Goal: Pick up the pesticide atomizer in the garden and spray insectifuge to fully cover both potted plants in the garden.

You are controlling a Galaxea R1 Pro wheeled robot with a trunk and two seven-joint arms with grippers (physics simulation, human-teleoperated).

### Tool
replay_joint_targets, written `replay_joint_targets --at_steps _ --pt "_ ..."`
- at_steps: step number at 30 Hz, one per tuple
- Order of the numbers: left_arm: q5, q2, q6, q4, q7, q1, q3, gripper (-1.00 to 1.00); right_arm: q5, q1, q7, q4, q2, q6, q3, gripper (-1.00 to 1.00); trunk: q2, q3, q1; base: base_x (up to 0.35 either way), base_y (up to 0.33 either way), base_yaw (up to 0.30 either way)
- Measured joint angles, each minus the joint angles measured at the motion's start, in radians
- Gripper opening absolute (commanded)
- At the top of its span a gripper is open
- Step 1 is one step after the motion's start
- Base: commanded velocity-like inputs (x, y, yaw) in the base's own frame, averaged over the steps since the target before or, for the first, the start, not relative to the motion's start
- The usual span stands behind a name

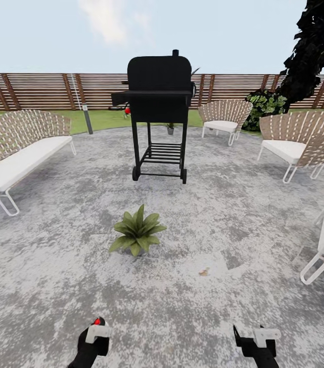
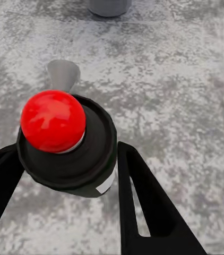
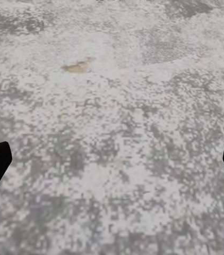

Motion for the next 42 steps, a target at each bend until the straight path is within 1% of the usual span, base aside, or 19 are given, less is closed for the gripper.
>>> replay_joint_targets --at_steps 4,6,7,11,13,14,16,18,19,20,26,27,31,32,33,34,36,38,42 --pt "-0.047 0.010 0.059 0.000 -0.108 -0.007 -0.047 -1.00 0.031 0.000 0.001 -0.005 -0.005 0.001 0.001 1.00 0.000 0.000 0.000 0.000 0.000 0.000" --pt "-0.070 0.033 0.094 -0.002 -0.185 -0.008 -0.053 -1.00 0.077 -0.001 0.001 -0.021 -0.007 0.002 0.002 1.00 0.000 0.000 0.000 0.000 0.000 0.000" --pt "-0.081 0.050 0.104 -0.003 -0.228 -0.010 -0.055 -1.00 0.118 -0.001 0.001 -0.039 -0.007 0.003 0.002 1.00 0.000 0.000 0.000 0.000 0.000 0.000" --pt "-0.114 0.107 0.123 -0.018 -0.445 -0.064 -0.059 -1.00 0.355 -0.001 0.002 -0.143 -0.007 0.039 0.007 1.00 0.000 0.000 0.000 0.000 0.000 0.000" --pt "-0.141 0.130 0.138 -0.021 -0.544 -0.096 -0.060 -1.00 0.441 -0.001 0.020 -0.171 -0.004 0.081 0.008 1.00 0.000 0.000 0.000 0.000 0.000 0.000" --pt "-0.162 0.141 0.155 -0.023 -0.593 -0.110 -0.060 -1.00 0.480 -0.002 0.054 -0.179 -0.002 0.103 0.010 1.00 0.000 0.000 0.000 0.000 0.000 0.000" --pt "-0.217 0.154 0.194 -0.025 -0.684 -0.138 -0.061 -1.00 0.529 -0.011 0.178 -0.190 0.001 0.134 0.011 1.00 0.000 0.000 0.000 0.000 0.000 0.000" --pt "-0.263 0.159 0.215 -0.025 -0.738 -0.154 -0.061 -1.00 0.545 -0.023 0.281 -0.207 0.003 0.146 0.011 1.00 0.000 0.000 0.000 0.000 0.000 0.000" --pt "-0.309 0.161 0.228 -0.026 -0.776 -0.165 -0.061 -1.00 0.552 -0.036 0.372 -0.231 0.003 0.154 0.011 1.00 0.000 0.000 0.000 0.000 0.000 0.000" --pt "-0.339 0.162 0.234 -0.027 -0.792 -0.171 -0.060 -1.00 0.556 -0.044 0.428 -0.248 0.003 0.157 0.011 1.00 0.000 0.000 0.000 0.000 0.000 0.000" --pt "-0.474 0.156 0.269 -0.027 -0.823 -0.197 -0.060 -1.00 0.563 -0.080 0.662 -0.304 0.005 0.163 0.013 1.00 0.000 0.000 0.000 0.000 0.000 0.000" --pt "-0.491 0.152 0.279 -0.027 -0.828 -0.198 -0.061 -1.00 0.563 -0.086 0.686 -0.307 0.006 0.163 0.013 -1.00 0.000 0.000 0.000 0.000 0.000 0.000" --pt "-0.545 0.142 0.298 -0.053 -0.902 -0.202 -0.059 -1.00 0.571 -0.094 0.743 -0.310 0.031 0.161 0.026 -1.00 0.000 0.000 0.000 0.000 0.000 0.000" --pt "-0.555 0.135 0.318 -0.114 -0.990 -0.203 -0.057 -1.00 0.603 -0.097 0.776 -0.314 0.055 0.161 0.114 -1.00 0.000 0.000 0.000 0.000 0.000 0.000" --pt "-0.563 0.127 0.338 -0.139 -1.007 -0.202 -0.058 -1.00 0.609 -0.099 0.780 -0.315 0.071 0.163 0.133 -1.00 0.000 0.000 0.000 0.000 0.000 0.000" --pt "-0.571 0.121 0.352 -0.151 -1.013 -0.202 -0.059 -1.00 0.611 -0.100 0.782 -0.315 0.083 0.163 0.140 -1.00 0.000 0.000 0.000 0.000 0.000 0.000" --pt "-0.647 0.102 0.379 -0.169 -1.025 -0.201 -0.059 -1.00 0.613 -0.103 0.783 -0.314 0.121 0.163 0.152 -1.00 0.000 0.000 0.000 0.000 0.000 0.000" --pt "-0.693 0.081 0.383 -0.172 -1.027 -0.198 -0.058 -1.00 0.614 -0.104 0.785 -0.314 0.143 0.162 0.155 -1.00 0.000 0.000 0.000 0.000 0.000 0.000" --pt "-0.722 0.061 0.384 -0.173 -1.029 -0.197 -0.058 -1.00 0.614 -0.105 0.829 -0.314 0.167 0.161 0.155 -1.00 0.000 0.000 0.000 0.000 0.000 0.000"
